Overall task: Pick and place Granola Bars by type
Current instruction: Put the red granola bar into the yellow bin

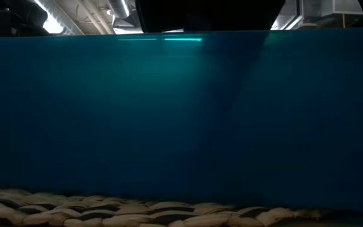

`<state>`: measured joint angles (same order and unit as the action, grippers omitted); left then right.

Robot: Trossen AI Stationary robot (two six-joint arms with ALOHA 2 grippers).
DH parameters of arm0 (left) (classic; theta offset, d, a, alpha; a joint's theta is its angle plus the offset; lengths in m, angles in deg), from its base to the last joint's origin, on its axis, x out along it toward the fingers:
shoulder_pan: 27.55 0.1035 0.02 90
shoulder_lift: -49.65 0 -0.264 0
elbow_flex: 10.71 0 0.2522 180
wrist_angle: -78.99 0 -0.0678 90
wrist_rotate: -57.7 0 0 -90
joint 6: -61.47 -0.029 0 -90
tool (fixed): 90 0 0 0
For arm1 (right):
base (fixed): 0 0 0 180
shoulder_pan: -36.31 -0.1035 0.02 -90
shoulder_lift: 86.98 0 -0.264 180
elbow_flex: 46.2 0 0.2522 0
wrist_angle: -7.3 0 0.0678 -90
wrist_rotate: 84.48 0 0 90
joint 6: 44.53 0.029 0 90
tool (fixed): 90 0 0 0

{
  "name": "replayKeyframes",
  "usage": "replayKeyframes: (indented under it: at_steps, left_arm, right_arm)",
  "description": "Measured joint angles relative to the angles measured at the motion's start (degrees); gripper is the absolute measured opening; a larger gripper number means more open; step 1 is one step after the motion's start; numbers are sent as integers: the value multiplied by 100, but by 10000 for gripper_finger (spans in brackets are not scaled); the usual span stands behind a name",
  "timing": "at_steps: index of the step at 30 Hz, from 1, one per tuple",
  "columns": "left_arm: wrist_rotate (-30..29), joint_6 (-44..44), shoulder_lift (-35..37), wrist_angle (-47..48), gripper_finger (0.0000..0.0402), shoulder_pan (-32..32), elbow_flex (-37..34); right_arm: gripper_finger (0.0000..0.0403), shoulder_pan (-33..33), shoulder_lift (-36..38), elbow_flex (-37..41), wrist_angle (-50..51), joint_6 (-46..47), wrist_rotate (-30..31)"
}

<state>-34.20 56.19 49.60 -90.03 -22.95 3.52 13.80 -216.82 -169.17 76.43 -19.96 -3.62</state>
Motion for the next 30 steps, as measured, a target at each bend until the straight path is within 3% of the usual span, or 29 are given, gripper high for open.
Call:
replayKeyframes:
  at_steps: [4, 8, 16, 23, 30]
  left_arm:
    - [1, 0, 0, 0, 143, 0, 0]
    - [1, 0, 2, -2, 143, 1, 0]
    - [1, 0, 0, 0, 143, 1, 0]
    - [1, 0, 0, 0, 143, 1, 0]
    - [1, -1, 0, -2, 143, 2, -1]
  right_arm:
    - [243, 15, 22, 0, 148, 251, 19]
    - [253, 15, 157, -55, 702, 390, 256]
    - [227, -117, 938, -262, 1806, 699, 1218]
    - [208, -235, 1660, -267, 2747, 1032, 1441]
    - [202, -510, 2285, -267, 3070, 966, 2323]
